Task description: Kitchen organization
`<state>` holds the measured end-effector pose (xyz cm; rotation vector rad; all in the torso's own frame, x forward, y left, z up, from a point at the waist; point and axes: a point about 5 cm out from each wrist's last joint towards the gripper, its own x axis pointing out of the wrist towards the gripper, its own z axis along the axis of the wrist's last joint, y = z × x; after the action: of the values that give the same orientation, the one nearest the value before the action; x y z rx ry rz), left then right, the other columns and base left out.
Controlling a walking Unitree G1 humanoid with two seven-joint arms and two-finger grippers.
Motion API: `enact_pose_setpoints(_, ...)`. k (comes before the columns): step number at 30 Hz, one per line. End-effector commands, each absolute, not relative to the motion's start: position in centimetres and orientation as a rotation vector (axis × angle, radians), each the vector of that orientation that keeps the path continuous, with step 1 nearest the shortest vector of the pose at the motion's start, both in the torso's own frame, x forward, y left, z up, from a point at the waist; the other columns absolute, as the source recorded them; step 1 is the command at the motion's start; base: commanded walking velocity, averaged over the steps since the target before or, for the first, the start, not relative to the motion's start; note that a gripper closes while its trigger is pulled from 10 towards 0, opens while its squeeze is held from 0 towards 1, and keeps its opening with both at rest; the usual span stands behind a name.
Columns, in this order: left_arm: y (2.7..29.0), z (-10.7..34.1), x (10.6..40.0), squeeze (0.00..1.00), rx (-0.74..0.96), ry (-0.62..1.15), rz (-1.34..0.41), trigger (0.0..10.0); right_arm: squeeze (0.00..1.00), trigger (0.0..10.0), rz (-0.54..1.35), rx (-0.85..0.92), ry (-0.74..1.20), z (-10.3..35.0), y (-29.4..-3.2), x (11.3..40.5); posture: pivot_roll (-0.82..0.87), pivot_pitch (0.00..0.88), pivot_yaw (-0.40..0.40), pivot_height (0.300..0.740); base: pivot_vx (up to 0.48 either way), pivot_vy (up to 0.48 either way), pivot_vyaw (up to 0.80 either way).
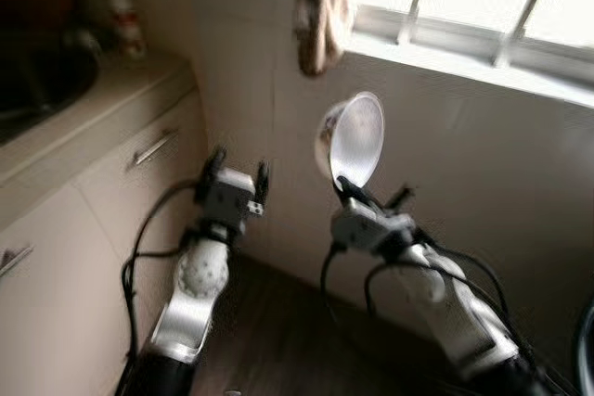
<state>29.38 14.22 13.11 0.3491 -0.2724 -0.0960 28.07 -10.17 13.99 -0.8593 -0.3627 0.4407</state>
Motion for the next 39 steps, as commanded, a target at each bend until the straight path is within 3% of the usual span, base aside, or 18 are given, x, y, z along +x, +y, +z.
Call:
enact_pose_setpoints(1, 13.1, 13.6, 29.3, 0.0, 0.349, -0.294, -0.131, 10.0, 0.0, 0.0, 0.408, -0.867, -0.353, 14.3, -11.1, 28.0, 0.06, 0.0, -0.061, 0.74, 0.0, 0.0, 0.8)
enact_pose_setpoints(22, 12.8, 13.6, 27.4, 0.0, 0.45, -0.269, -0.23, 10.0, 0.0, 0.0, 0.407, -0.852, -0.32, 13.8, -11.2, 26.9, 0.07, 0.0, -0.058, 0.74, 0.0, 0.0, 0.8)
enact_pose_setpoints(31, 13.5, 13.3, 25.4, 0.0, 0.444, -0.189, -0.209, 10.0, 0.0, 0.0, 0.383, -0.839, -0.283, 13.7, -11.9, 26.0, 0.08, 0.0, -0.047, 0.74, 0.0, 0.0, 0.8)
enact_pose_setpoints(39, 14.2, 12.5, 25.5, 0.0, 0.432, -0.151, -0.171, 10.0, 0.0, 0.0, 0.375, -0.811, -0.265, 13.4, -11.9, 25.5, 0.08, 0.0, -0.054, 0.74, 0.0, 0.0, 0.8)
